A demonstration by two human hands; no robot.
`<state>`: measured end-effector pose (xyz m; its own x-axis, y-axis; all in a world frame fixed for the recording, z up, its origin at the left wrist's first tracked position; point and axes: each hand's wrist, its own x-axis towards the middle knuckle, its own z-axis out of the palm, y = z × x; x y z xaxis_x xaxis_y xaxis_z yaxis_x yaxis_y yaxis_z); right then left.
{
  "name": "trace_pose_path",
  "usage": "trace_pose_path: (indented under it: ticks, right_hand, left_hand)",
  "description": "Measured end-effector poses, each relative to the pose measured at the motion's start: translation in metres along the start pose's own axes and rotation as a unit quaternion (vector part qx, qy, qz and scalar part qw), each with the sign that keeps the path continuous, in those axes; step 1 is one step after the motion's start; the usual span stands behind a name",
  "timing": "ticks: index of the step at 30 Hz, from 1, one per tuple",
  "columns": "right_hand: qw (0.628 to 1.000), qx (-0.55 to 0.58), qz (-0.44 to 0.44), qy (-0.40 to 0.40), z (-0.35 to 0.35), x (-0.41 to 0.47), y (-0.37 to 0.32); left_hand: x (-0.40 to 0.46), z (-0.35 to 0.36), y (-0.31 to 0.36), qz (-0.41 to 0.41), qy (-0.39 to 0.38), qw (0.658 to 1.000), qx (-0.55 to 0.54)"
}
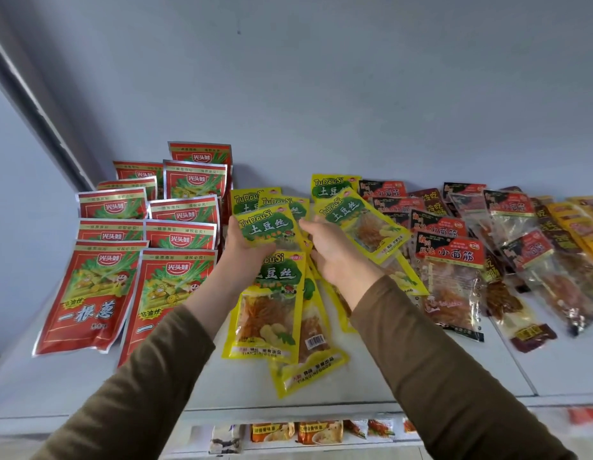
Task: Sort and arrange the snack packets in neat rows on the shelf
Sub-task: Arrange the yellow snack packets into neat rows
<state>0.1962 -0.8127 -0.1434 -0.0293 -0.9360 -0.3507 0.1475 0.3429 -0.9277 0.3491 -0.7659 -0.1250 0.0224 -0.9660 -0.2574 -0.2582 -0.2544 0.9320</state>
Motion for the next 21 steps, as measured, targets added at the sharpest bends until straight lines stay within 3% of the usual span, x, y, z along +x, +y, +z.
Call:
trace_pose_path:
  ticks: [5, 10, 15, 21]
  right_hand:
    - [0.998, -0.052, -0.019, 0.018, 0.004, -0.002, 0.005]
    - [0.993, -0.105, -0.038, 0.042, 0.018, 0.0, 0.004]
    - [0.983, -0.143, -0.093, 0.06, 0.026, 0.001, 0.002]
    - [0.99, -0.062, -0.097, 0.076, 0.036, 0.013, -0.001]
  left_hand:
    - [0.019, 0.013, 0.012, -0.095, 0.017, 0.991, -0.088]
    - [0.032, 0.011, 0.017, -0.126, 0.046, 0.977, -0.164]
    - [0.036, 0.014, 0.016, -0.059, 0.058, 0.982, -0.171]
    - [0.047, 0.017, 0.013, 0.04, 0.065, 0.986, -0.149]
